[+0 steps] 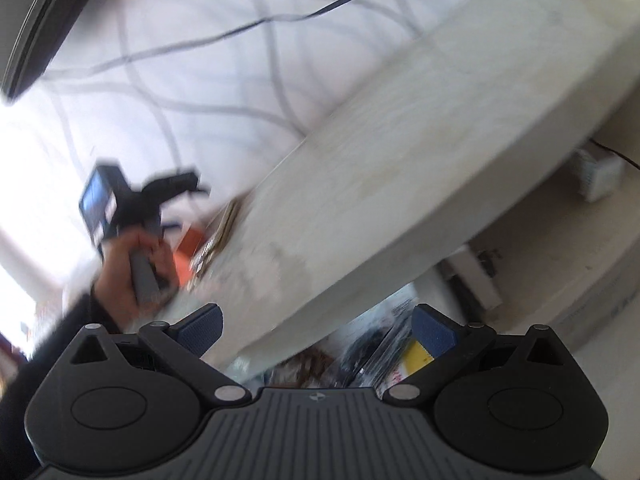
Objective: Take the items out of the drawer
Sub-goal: 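Open the left gripper to set the phone beside the orange box, then lower the open left gripper into the drawer over another white phone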
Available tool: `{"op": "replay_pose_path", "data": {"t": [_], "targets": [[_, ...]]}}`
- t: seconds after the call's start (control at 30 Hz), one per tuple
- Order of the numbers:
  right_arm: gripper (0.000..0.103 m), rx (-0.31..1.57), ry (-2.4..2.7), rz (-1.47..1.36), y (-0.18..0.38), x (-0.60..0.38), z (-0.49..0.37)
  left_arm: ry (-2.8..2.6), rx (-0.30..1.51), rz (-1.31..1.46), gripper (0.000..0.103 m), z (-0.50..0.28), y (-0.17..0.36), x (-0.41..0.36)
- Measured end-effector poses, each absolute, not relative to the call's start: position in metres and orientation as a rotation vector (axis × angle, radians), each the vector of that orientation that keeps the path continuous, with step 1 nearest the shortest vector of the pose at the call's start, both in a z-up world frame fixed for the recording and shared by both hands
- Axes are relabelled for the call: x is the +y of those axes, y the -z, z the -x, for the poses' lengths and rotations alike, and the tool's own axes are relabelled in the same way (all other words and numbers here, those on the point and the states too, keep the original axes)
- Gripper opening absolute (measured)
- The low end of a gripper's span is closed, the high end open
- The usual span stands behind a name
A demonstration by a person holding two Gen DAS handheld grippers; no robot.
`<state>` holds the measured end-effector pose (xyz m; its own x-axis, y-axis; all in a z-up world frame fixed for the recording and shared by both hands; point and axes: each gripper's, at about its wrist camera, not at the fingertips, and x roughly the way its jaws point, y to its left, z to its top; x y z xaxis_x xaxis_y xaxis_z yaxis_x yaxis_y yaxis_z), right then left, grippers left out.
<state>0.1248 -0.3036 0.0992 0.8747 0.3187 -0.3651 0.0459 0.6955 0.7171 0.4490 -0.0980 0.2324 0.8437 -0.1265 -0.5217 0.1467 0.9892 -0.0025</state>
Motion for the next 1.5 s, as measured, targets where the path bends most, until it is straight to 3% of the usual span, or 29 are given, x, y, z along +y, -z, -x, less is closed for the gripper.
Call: {"op": "replay_pose_path", "data": {"t": [0.1,0.3,0.5,0.67,0.87,1.13,1.27,1.4,1.5], "targets": [[0.103,0.556,-0.253,-0.705,-0.102,-0.29,-0.132,0.226,0.56,-0.024,0.086,-0.412,-0.241,-0.084],[0.103,0.648,-0.401,-0.549,-0.107,-0.263,-0.141,0.344,0.653,-0.046,0.088,-0.313,-0.241,-0.045],[0.103,0.709,-0.457,-0.4,-0.112,-0.235,-0.145,0.346,0.908,-0.1,0.088,-0.235,-0.216,-0.007],[0.103,0.753,-0.47,-0.346,-0.112,-0.227,-0.146,0.206,1.109,-0.109,0.089,-0.216,-0.164,0.012],[0.103,0.802,-0.479,-0.252,-0.109,-0.211,-0.146,0.14,1.153,-0.171,0.09,-0.239,-0.119,0.006],[0.103,0.814,-0.469,-0.282,-0.109,-0.217,-0.147,0.112,1.203,-0.199,0.093,-0.243,-0.101,-0.004],[0.103,0.799,-0.476,-0.303,-0.109,-0.221,-0.146,0.118,1.189,-0.229,0.086,-0.242,-0.1,-0.007],[0.103,0.788,-0.479,-0.33,-0.109,-0.226,-0.146,0.151,1.167,-0.244,0.071,-0.236,-0.106,-0.007],[0.103,0.781,-0.481,-0.355,-0.109,-0.231,-0.147,0.184,1.155,-0.222,0.067,-0.232,-0.111,-0.003]]}}
